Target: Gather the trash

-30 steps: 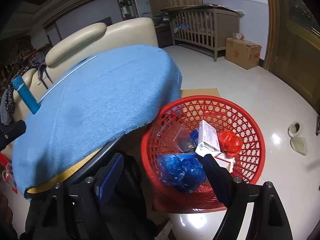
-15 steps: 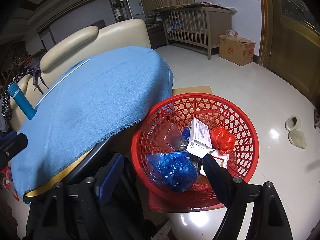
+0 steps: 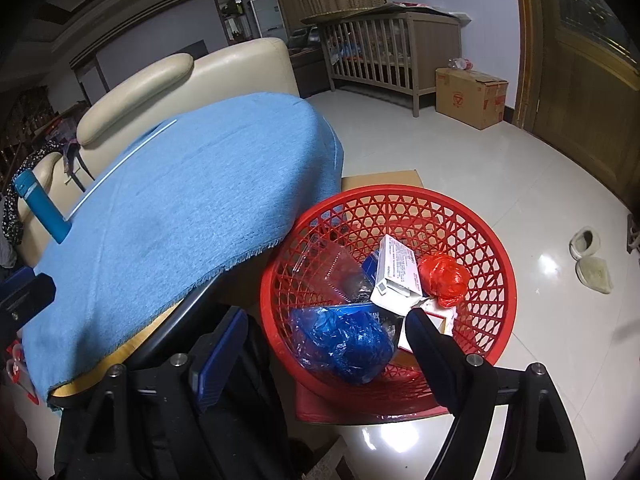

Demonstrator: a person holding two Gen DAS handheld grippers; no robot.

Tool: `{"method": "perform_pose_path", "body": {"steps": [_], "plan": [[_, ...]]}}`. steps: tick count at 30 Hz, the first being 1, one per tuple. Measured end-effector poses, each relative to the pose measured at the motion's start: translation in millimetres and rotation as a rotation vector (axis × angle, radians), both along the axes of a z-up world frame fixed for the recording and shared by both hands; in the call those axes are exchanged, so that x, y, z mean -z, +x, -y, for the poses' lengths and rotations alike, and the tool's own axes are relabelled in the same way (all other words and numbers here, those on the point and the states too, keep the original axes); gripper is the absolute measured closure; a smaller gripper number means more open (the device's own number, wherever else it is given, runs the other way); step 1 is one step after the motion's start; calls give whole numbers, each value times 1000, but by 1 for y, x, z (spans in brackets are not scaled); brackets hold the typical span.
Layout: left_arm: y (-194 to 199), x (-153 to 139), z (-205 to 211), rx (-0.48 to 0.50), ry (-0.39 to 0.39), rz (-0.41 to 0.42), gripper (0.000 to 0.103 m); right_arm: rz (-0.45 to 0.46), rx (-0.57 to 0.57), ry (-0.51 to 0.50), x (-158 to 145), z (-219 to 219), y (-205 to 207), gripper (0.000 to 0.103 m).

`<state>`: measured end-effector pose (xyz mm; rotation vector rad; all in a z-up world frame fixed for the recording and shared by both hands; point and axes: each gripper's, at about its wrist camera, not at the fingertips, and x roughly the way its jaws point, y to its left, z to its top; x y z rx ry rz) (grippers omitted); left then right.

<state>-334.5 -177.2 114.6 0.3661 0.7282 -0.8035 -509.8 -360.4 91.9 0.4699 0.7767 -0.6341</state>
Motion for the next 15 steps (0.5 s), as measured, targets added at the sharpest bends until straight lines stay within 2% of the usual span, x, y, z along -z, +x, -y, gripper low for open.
{"method": "perform_pose_path", "body": {"steps": [6, 15], "plan": [[-7, -2, 2, 21, -3, 21, 17, -1, 29, -2, 0, 4, -4, 19], [-12, 1, 6, 62, 1, 8, 17, -6, 33, 6, 3, 4, -5, 19]]}}
